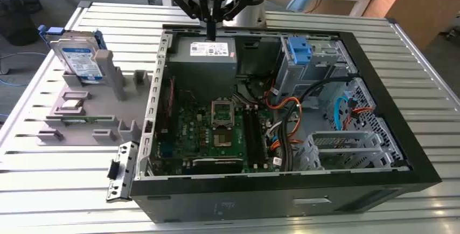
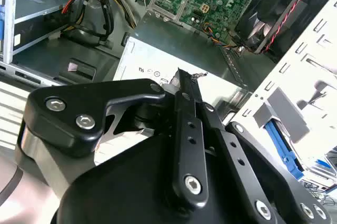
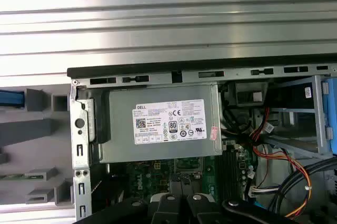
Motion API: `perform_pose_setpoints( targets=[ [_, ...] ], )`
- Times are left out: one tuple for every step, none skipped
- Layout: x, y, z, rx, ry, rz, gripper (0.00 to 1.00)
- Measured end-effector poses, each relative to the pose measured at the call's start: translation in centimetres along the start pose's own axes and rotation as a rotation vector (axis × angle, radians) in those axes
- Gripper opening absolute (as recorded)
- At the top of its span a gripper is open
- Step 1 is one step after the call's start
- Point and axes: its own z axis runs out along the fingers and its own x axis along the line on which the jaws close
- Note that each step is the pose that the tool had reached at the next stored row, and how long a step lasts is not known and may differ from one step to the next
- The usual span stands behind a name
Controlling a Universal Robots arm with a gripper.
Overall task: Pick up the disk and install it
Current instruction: 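Reach for the disk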
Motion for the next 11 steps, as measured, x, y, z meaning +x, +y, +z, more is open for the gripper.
perform_pose_setpoints(
  targets=[
    [0.00,0.00,0.00,0.0000,0.0000,0.000,0.11],
    [0.00,0.00,0.00,0.0000,0.0000,0.000,0.11],
    [0.00,0.00,0.00,0.0000,0.0000,0.000,0.11],
    [0.00,0.00,0.00,0.0000,0.0000,0.000,0.11],
    [0.00,0.00,0.00,0.0000,0.0000,0.000,0.11],
    [0.00,0.00,0.00,0.0000,0.0000,0.000,0.11],
    [0.04,0.00,0.00,-0.0001,-0.0001,0.000,0.11],
    [0.09,-0.01,0.01,-0.0002,-0.0001,0.000,0.11],
    [0.18,-0.02,0.01,-0.0002,-0.0001,0.000,0.11],
    [0.28,-0.02,0.00,-0.0001,-0.0001,0.000,0.11],
    [0.36,-0.03,0.00,-0.0001,-0.0001,0.000,0.11]
  ],
)
